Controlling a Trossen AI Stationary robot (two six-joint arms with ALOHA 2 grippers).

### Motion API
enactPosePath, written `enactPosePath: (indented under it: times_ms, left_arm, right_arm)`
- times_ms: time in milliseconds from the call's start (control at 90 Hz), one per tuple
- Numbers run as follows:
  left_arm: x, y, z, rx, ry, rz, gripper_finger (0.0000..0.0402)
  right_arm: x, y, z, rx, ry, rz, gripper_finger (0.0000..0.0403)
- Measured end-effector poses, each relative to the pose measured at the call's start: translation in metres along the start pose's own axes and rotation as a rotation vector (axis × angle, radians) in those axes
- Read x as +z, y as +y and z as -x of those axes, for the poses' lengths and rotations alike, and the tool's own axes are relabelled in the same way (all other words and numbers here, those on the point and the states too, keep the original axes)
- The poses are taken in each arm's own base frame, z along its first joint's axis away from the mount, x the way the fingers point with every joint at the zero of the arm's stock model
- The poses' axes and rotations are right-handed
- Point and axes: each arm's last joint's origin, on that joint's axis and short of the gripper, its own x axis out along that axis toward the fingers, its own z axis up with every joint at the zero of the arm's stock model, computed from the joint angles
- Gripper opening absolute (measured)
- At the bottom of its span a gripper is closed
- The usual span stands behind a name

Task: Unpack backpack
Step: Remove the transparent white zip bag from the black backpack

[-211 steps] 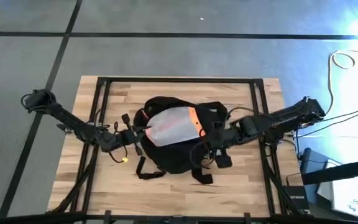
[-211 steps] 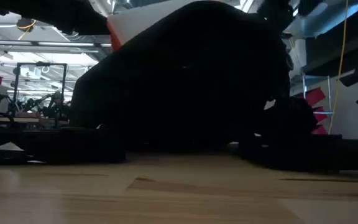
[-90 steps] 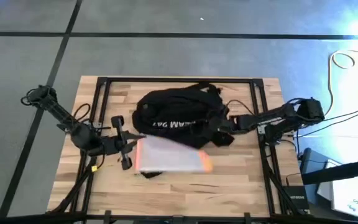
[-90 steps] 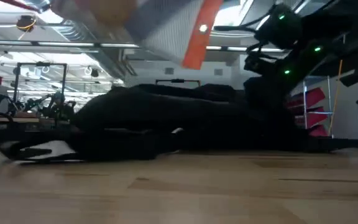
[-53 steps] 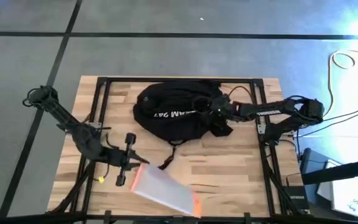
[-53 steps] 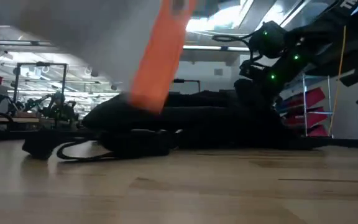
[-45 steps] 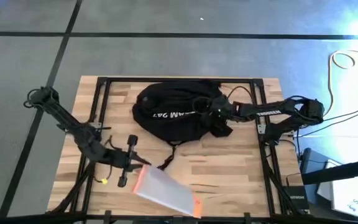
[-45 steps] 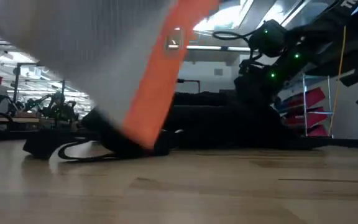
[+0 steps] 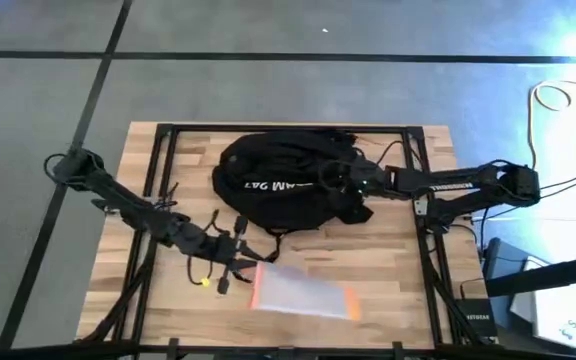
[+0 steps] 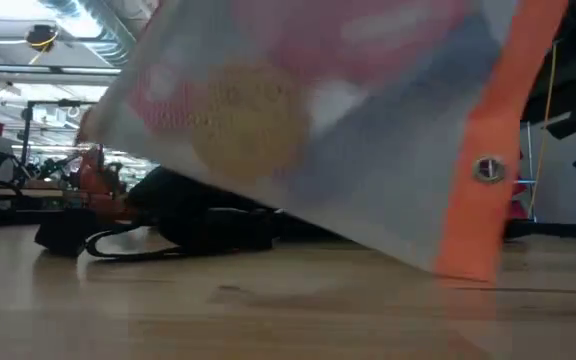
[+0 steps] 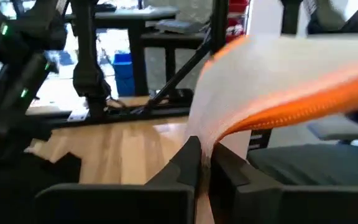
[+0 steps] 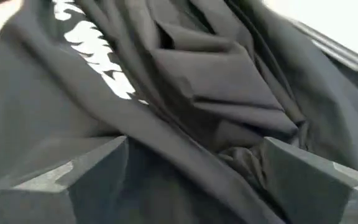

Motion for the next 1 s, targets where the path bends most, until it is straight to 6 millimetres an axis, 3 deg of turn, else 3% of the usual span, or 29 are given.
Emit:
enactPosePath:
  times_ms: [289,500,844,1000]
  left_arm:
    - [-0.039,0.009,-0.032,-0.008,0.081,0.171,0.0001]
    - [-0.063,0.023,-0.049,0.065,0.114,0.256,0.0001]
    - [-0.075,0.041,-0.063,0.089,0.026,0.340,0.0001]
    - [-0.081,0.051,-0.066,0.174,0.023,0.337,0.0001]
  right_arm:
    - [0.012,0.000,0.032,0.041,-0.094,0.037,0.0350]
    - [0.022,-0.001,0.061,0.180,-0.195,-0.003,0.0350]
    - [0.037,0.014,0.109,0.430,-0.453,-0.017,0.0350]
    - [0.043,0.021,0.117,0.495,-0.545,-0.012,0.0350]
